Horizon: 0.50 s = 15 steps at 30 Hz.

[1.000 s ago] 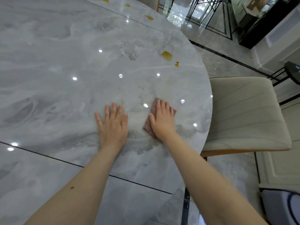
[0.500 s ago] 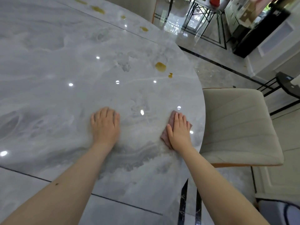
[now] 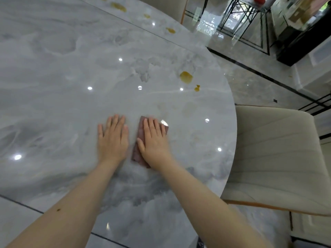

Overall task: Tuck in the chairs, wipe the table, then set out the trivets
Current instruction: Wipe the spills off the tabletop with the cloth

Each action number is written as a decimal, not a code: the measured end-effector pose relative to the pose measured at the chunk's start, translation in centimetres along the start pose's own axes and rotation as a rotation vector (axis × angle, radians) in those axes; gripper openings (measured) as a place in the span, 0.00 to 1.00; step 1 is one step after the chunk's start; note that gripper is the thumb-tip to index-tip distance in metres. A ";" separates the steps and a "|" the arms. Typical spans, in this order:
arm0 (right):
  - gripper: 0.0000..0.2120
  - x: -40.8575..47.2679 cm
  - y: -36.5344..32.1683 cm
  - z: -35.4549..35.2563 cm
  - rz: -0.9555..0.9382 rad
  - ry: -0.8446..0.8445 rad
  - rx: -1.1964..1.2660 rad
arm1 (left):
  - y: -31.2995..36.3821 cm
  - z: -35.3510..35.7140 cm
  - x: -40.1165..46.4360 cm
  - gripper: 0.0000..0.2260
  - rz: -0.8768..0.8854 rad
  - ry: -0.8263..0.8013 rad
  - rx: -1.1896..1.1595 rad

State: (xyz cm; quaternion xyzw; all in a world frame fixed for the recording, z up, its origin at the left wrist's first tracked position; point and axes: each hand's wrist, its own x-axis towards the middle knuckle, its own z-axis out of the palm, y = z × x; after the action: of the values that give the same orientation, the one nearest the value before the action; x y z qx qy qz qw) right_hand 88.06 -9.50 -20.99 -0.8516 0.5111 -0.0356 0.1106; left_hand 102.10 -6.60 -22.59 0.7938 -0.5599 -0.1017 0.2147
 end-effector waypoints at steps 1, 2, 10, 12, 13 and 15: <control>0.34 -1.8 0.1 0.1 -0.073 -0.012 -0.002 | -0.5 0.0 0.0 0.32 0.026 -0.006 -0.031; 0.33 -3.6 0.7 -0.1 -0.121 -0.048 0.000 | -0.8 -0.2 -0.1 0.32 0.052 -0.009 -0.064; 0.39 -5.2 7.4 -2.4 0.304 0.026 -0.068 | -2.6 -4.3 -5.5 0.27 0.110 -0.054 -0.039; 0.36 -3.0 4.3 -1.5 0.391 0.032 -0.038 | -3.7 -4.3 -8.0 0.27 0.076 -0.085 0.071; 0.34 -2.1 2.4 -0.9 0.366 0.019 -0.026 | -4.0 -4.4 -9.1 0.27 0.055 -0.101 0.113; 0.33 -2.1 -1.5 0.0 0.235 -0.013 -0.009 | -4.3 -4.6 -10.6 0.28 0.028 -0.116 0.142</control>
State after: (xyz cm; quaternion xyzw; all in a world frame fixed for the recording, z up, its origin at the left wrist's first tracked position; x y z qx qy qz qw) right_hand 88.38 -7.01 -20.52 -0.7867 0.6067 -0.0145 0.1136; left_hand 103.91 5.54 -21.28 0.7918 -0.5884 -0.1047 0.1264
